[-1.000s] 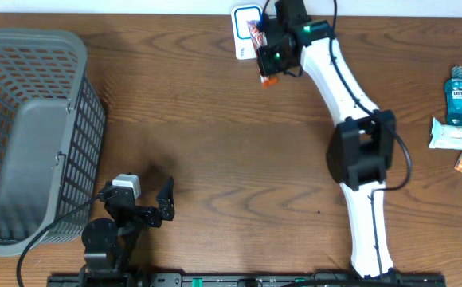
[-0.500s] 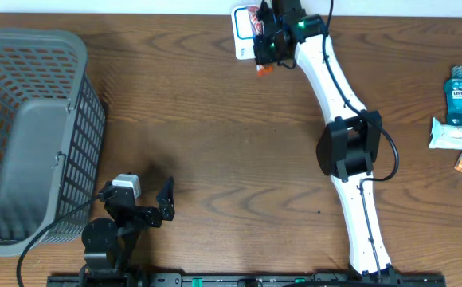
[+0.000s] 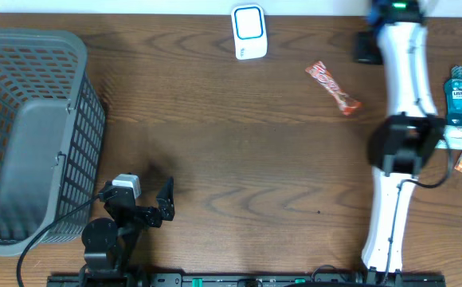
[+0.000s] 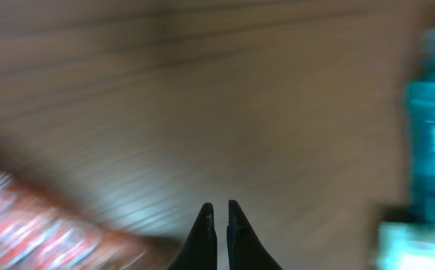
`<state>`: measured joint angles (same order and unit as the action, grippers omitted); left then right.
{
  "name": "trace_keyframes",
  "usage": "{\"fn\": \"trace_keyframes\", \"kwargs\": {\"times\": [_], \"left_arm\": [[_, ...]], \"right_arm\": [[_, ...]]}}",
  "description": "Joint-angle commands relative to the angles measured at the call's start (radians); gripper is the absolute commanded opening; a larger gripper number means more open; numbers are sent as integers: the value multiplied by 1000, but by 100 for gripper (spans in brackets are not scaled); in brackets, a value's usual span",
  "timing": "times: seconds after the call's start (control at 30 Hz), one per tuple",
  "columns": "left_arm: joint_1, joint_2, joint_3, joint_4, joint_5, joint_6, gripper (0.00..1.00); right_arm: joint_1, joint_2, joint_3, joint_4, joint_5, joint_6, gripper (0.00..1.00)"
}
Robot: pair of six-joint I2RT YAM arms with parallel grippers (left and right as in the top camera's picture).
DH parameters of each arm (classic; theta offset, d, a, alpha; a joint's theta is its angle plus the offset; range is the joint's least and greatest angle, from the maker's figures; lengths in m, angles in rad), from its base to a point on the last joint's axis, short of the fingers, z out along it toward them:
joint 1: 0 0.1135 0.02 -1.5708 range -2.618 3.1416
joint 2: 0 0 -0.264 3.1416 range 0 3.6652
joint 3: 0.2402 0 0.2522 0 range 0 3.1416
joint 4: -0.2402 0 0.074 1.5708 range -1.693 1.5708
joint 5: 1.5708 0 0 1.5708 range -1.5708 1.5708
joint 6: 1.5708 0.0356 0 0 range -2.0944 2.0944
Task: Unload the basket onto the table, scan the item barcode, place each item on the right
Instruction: 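Carry the Toppo stick to the right table edge and release it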
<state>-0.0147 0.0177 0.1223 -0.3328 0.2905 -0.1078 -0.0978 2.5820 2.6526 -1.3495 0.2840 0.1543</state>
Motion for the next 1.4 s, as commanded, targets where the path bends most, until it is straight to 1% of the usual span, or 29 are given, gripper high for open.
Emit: {"fn": "trace_keyframes", "kwargs": {"times": [0.0,0.03,0.07,0.1,0.13,0.17,0.2,0.23,0.27,0.33,0.37,0.4,0.47,0.5,0.57,0.67,0.8,0.87,0.97,1.0,1.03,1.13,1.2,1.23,1.27,1.3,1.33,1.37], "left_arm": [[4,-1,-15,-19,15,-2,98],[4,-1,-15,-19,15,-2,98],[4,-1,-15,-19,15,-2,99],[4,-1,-15,-19,15,-2,98],[4,-1,-15,-19,15,-2,99],[4,-1,-15,-19,15,-2,98],[4,-1,-15,-19,15,-2,98],[4,-1,-15,-19,15,-2,98],[4,-1,-15,-19,15,-2,99],[4,-1,-15,-19,15,-2,98],[4,-1,-15,-19,15,-2,98],[4,-1,-15,-19,15,-2,99],[4,-1,-15,-19,15,-2,98],[4,-1,-15,-19,15,-2,99],[4,-1,-15,-19,15,-2,98],[4,-1,-15,-19,15,-2,98],[4,-1,-15,-19,15,-2,98],[4,-1,-15,-19,15,-2,98],[4,-1,-15,-19,15,-2,98],[4,-1,-15,-19,15,-2,98],[4,-1,-15,-19,15,-2,98],[4,-1,-15,-19,15,-2,98],[4,-1,-15,-19,15,-2,98],[4,-1,-15,-19,15,-2,98],[4,-1,-15,-19,15,-2,99],[4,-1,-15,-19,15,-2,98],[4,-1,-15,-19,15,-2,98],[4,-1,-15,-19,15,-2,98]], "right_arm": [[-112,-9,-51,26,150,32,1],[-140,-8,-63,30,124,28,1],[-166,-8,-76,30,64,-7,1],[-184,-8,-81,30,-5,-39,1],[-203,-8,-81,30,-117,-71,2],[-215,-9,-81,33,-219,-98,11],[-224,-9,-80,34,-338,-142,29],[-229,-9,-80,34,-441,-195,56],[-229,-9,-80,29,-539,-262,64],[-220,-9,-80,9,-679,-395,76],[-209,-9,-80,-14,-755,-497,80],[-196,-9,-80,-45,-820,-607,82],[-171,-9,-82,-93,-871,-757,89],[-154,-8,-90,-101,-869,-809,99],[-122,-8,-122,-80,-852,-843,99],[-79,-8,-193,-15,-845,-839,99],[-10,-8,-322,98,-743,-787,99],[32,-8,-380,156,-605,-750,99],[68,-8,-414,229,-369,-621,99],[78,-8,-417,243,-284,-579,98],[87,-8,-418,251,-210,-552,93],[96,-8,-418,256,-37,-505,70],[92,-8,-418,245,-7,-505,57],[88,-8,-418,240,-5,-505,41],[82,-8,-418,238,-5,-488,30],[75,-8,-418,238,-5,-464,12],[63,-9,-417,239,-5,-422,1],[54,-9,-415,239,0,-396,1]]}}
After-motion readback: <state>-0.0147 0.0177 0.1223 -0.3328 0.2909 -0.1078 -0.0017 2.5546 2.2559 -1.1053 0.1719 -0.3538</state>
